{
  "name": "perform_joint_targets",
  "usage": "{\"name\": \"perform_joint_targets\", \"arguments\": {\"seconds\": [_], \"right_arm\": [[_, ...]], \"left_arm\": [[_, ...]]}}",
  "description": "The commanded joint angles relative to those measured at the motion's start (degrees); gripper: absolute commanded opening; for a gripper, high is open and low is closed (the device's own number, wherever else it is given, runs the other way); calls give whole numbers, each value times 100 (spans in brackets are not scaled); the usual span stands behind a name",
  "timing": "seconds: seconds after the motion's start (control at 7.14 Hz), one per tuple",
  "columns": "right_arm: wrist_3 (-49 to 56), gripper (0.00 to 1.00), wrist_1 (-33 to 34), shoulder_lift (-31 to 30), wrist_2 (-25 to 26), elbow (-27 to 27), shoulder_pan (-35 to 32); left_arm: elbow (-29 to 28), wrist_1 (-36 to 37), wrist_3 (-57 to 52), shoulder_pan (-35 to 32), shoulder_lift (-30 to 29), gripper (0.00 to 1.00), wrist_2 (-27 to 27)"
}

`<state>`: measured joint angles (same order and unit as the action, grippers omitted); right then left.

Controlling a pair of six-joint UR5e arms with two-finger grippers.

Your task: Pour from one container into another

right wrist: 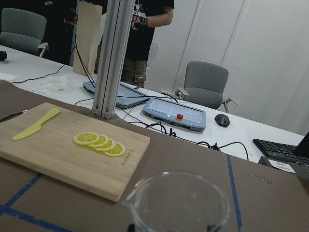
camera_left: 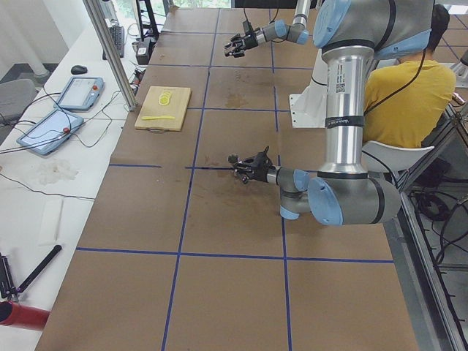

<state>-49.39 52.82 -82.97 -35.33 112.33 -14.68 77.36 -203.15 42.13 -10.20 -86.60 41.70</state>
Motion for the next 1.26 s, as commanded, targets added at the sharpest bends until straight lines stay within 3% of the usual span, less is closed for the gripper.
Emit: {"name": "perform_joint_targets", "arguments": {"seconds": [0.0,1.12], "right_arm": [[-1,0,0,0,0,0,0],[-1,0,0,-9,0,0,0]], "left_arm": [[-28,65,-38,0,-15,0,-13],[-63,179,-108,18,-68,0,-13]]}}
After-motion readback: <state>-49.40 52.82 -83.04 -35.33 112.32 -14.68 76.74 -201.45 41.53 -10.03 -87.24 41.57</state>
